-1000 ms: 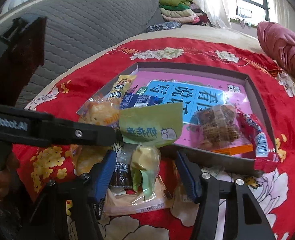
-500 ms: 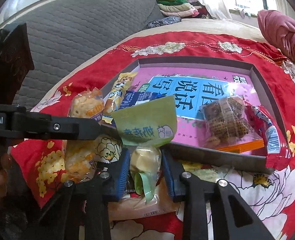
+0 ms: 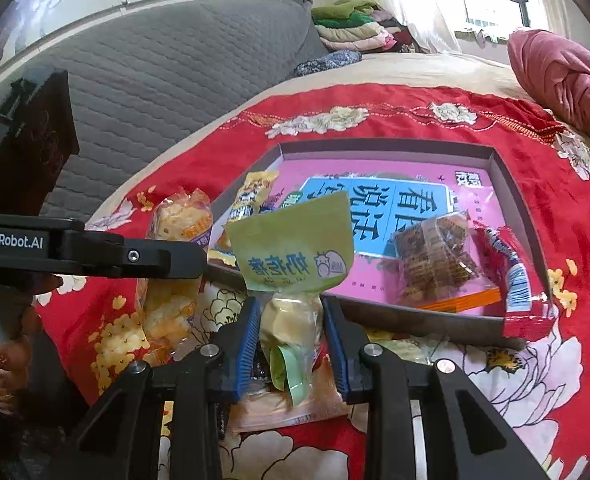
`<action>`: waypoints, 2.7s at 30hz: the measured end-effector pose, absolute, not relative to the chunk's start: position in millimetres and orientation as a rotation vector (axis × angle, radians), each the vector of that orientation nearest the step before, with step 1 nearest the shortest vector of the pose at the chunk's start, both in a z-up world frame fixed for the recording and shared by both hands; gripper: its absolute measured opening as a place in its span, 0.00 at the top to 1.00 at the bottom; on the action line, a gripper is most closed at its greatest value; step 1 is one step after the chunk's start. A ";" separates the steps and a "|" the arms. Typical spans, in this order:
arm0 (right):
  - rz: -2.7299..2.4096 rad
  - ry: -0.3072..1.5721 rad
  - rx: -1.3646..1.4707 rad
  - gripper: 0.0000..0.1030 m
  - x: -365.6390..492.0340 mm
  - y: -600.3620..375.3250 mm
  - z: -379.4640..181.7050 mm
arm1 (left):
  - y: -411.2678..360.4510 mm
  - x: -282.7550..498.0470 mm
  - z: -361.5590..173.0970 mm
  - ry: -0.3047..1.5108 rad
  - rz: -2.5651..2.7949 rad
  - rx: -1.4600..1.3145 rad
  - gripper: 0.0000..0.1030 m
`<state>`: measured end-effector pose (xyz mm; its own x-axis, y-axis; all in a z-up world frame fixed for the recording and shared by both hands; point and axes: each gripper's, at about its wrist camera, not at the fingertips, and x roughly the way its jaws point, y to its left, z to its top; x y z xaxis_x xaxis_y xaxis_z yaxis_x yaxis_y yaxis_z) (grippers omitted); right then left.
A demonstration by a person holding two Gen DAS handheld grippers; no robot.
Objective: Organize snacks
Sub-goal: 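Carry the puffed-snack bag with the left tool while the right tool carries the green-card bag over the box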
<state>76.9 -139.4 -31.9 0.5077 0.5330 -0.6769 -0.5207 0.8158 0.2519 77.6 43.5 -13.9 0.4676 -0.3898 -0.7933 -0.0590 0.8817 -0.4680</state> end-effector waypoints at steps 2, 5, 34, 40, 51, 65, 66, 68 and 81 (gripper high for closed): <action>0.631 0.811 0.027 0.68 77.1 -142.0 -28.5 | 43.9 77.2 -10.2 1.065 -0.207 -0.463 0.50; 0.626 0.801 0.051 0.68 79.0 -146.2 -24.5 | 43.6 77.3 -6.1 1.055 -0.202 -0.453 0.50; 0.567 0.738 0.145 0.68 95.0 -164.4 -5.4 | 37.6 89.6 16.3 0.999 -0.188 -0.431 0.50; 0.559 0.725 0.162 0.68 97.9 -167.0 -2.5 | 36.6 97.6 19.3 0.993 -0.185 -0.429 0.50; 0.523 0.709 0.195 0.68 108.3 -178.5 0.8 | 42.8 112.1 24.8 0.967 -0.158 -0.435 0.50; 0.497 0.696 0.214 0.68 121.5 -178.7 2.2 | 48.1 136.0 6.3 0.981 -0.099 -0.431 0.50; 0.494 0.693 0.204 0.68 122.1 -177.5 2.3 | 46.9 136.9 3.9 0.986 -0.095 -0.426 0.50; 0.491 0.688 0.185 0.68 123.3 -175.1 2.3 | 45.6 138.4 -0.8 0.996 -0.090 -0.418 0.50; 0.484 0.694 0.184 0.68 130.0 -169.4 -2.2 | 38.9 138.3 -10.8 0.979 -0.039 -0.374 0.50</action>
<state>130.0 -169.4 -2.2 0.6636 0.4856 -0.5690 -0.3658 0.8742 0.3194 138.3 38.9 -10.8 0.5624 -0.1992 -0.8025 -0.1347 0.9355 -0.3266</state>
